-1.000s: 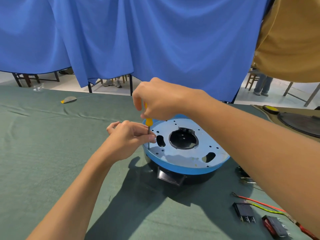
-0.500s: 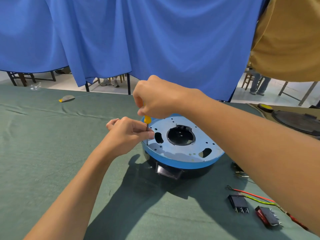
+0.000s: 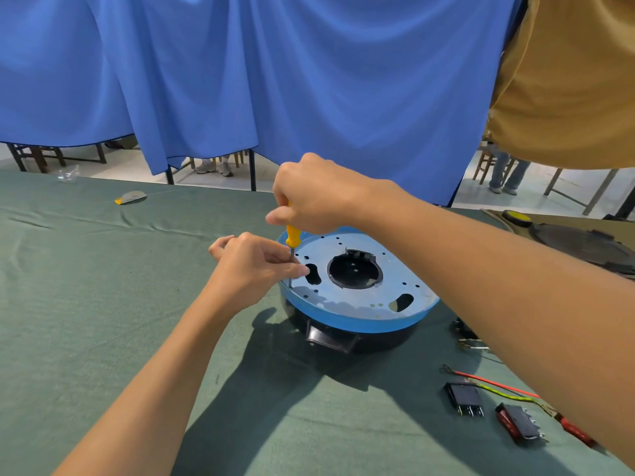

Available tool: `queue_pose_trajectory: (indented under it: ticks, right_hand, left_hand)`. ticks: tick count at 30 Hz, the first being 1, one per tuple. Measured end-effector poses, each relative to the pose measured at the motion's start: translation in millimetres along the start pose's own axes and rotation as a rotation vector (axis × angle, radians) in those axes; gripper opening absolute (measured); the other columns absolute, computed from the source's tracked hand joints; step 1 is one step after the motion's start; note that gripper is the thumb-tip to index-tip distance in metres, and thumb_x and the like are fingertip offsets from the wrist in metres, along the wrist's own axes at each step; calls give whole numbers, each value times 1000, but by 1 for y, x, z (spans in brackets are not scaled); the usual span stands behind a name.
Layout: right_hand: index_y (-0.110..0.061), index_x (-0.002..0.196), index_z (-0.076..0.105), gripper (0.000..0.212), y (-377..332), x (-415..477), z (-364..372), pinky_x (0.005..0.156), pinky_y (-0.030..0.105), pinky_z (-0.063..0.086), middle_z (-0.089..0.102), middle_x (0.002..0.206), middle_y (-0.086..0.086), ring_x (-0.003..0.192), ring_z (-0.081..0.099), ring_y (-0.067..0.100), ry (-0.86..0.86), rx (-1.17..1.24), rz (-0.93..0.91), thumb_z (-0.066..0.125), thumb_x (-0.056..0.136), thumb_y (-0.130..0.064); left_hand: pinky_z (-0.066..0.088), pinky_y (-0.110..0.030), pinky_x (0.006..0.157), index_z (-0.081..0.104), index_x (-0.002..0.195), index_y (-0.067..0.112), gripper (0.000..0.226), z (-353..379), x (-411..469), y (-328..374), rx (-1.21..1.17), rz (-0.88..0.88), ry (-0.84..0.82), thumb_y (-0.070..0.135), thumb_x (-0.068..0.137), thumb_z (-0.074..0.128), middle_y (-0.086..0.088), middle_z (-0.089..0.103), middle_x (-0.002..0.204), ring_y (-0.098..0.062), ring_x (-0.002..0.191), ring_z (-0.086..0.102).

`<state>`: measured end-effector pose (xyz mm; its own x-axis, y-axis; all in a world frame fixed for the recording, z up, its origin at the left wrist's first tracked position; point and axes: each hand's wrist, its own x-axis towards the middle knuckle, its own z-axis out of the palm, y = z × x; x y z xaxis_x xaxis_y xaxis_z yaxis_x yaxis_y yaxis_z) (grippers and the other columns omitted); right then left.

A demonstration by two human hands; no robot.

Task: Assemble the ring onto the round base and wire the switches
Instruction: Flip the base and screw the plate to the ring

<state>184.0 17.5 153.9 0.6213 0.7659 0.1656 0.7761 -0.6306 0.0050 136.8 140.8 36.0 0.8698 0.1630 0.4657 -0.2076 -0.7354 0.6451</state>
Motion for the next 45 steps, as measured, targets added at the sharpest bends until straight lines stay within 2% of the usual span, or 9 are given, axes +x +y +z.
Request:
queue_pose_trajectory:
  ticks: [5, 10, 15, 20, 24, 27, 33, 38, 45]
  right_hand:
    - [-21, 83, 60, 12, 0, 1, -3, 50, 26, 35, 51, 82, -1, 85, 57, 23, -14, -7, -88, 70, 85, -27]
    - [-23, 69, 43, 34, -1, 5, 0, 54, 30, 36, 42, 79, -1, 85, 54, 26, -14, -5, 0, 64, 89, -42]
    - [-20, 95, 62, 12, -2, 10, -2, 52, 27, 36, 51, 97, 4, 93, 56, 27, -12, 2, -65, 69, 85, -24]
    - [-22, 69, 42, 31, -4, 8, -1, 48, 28, 30, 36, 77, -1, 65, 45, 16, 62, -18, 12, 65, 89, -28]
    - [-20, 82, 51, 25, -5, 10, 3, 54, 30, 34, 40, 83, 0, 72, 49, 20, 30, 6, 11, 63, 89, -41]
    - [-21, 94, 59, 10, -4, 14, 1, 61, 34, 41, 50, 97, 5, 94, 54, 28, 26, -3, -48, 64, 87, -24]
    - [-21, 70, 42, 34, -2, 10, 3, 50, 29, 30, 35, 76, -1, 63, 41, 15, 60, -4, 19, 62, 91, -39]
    - [-19, 100, 61, 17, 0, 9, 3, 64, 33, 47, 55, 94, 0, 90, 55, 22, 56, -44, -84, 66, 87, -28]
    - [-19, 70, 40, 31, 2, 10, 5, 51, 31, 40, 41, 76, 2, 64, 47, 20, 64, -15, 11, 62, 89, -27]
  left_hand:
    - [23, -44, 110, 66, 58, 48, 29, -2, 3, -5, 1, 7, -83, 32, 78, 79, 31, 69, 72, -5, 108, 61]
    - [17, -31, 92, 67, 57, 44, 16, -5, 2, -3, -24, -32, -7, 56, 60, 77, 31, 66, 63, -9, 107, 56]
    - [28, -46, 109, 64, 56, 48, 31, -5, 5, -7, -24, -45, -43, 32, 75, 82, 36, 65, 64, -8, 104, 62]
    - [13, -27, 79, 67, 61, 46, 18, -8, 3, -2, 23, -28, -26, 46, 72, 80, 31, 68, 68, -5, 106, 58]
    - [29, -42, 104, 65, 58, 45, 23, -7, 3, -2, -27, -69, 13, 39, 69, 84, 34, 63, 60, -10, 98, 63]
    - [37, -50, 105, 68, 60, 47, 25, -10, 4, -3, -35, -75, -45, 32, 74, 82, 34, 66, 65, -4, 97, 64]
    - [40, -52, 102, 68, 62, 49, 11, -11, 2, 3, -84, -81, -56, 50, 66, 78, 27, 71, 72, -17, 104, 63]
    - [37, -52, 104, 73, 64, 44, 20, -11, 2, 2, -52, -72, -60, 34, 81, 76, 27, 70, 69, -4, 95, 64]
    - [40, -52, 102, 67, 62, 61, 29, -9, 0, 7, -55, -58, -79, 39, 78, 77, 23, 72, 73, -19, 106, 62]
